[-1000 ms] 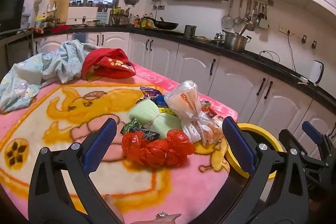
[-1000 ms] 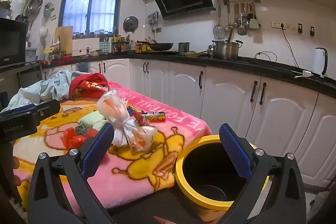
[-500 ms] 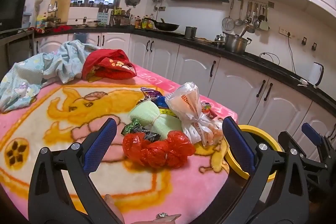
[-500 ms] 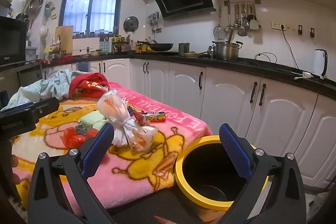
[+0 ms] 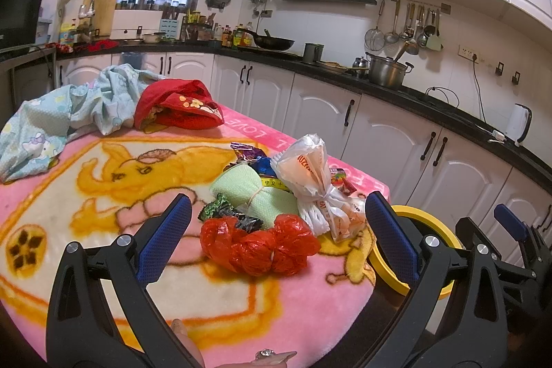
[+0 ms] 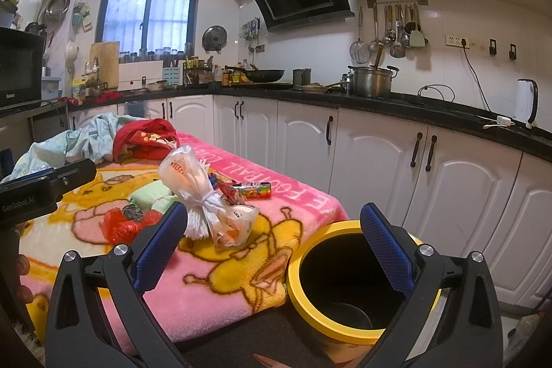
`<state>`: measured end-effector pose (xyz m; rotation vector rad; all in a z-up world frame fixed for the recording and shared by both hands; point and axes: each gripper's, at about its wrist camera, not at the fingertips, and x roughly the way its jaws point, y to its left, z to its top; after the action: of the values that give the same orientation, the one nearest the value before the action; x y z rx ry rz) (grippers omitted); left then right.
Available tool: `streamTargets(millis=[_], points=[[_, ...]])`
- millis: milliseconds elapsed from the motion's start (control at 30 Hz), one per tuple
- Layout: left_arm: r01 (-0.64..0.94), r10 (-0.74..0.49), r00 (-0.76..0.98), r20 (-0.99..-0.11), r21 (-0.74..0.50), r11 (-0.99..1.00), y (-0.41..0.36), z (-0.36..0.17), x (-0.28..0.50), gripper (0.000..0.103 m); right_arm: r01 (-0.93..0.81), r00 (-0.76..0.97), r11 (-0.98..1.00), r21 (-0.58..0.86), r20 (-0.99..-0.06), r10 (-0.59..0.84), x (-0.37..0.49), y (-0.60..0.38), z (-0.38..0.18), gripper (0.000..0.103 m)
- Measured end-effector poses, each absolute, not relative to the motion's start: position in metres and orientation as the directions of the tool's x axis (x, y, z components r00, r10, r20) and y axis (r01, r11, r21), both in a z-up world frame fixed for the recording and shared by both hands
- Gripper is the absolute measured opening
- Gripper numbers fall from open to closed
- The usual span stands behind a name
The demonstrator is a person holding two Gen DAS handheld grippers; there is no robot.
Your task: Collect trash
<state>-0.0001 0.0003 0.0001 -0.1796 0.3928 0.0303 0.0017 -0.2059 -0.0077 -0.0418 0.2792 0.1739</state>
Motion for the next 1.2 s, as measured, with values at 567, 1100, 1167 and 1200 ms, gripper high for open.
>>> streamTargets(millis=[567, 1100, 1167, 1200], points=[[-0.065, -0.006, 0.924, -0.382, -0.172, 0.983, 0.004, 0.002, -0.002, 0.092, -0.178, 0.946, 0.984, -0.017, -0.279, 0.166, 0.002, -0.206, -0.009, 0.097], [-0.072, -0.007, 0.922, -0.388, -0.188, 0.979, 0.005, 0.006, -0.001, 0.092, -0.213, 0.933, 0.977, -0.022, -0.300, 0.197, 0.010, -0.199, -0.017, 0.097], [-0.083, -0.001, 0.921, -0.390, -0.197, 0.977, 0.013, 0.003, -0.004, 0.092, -0.225, 0.929, 0.974, -0.018, -0.305, 0.209, 0.011, -0.197, -0.014, 0.097], [-0.090, 0.003, 0.920, -0.392, -0.204, 0.975, 0.015, 0.000, -0.004, 0.092, -0.233, 0.926, 0.972, -0.018, -0.308, 0.216, 0.013, -0.196, -0.015, 0.097]])
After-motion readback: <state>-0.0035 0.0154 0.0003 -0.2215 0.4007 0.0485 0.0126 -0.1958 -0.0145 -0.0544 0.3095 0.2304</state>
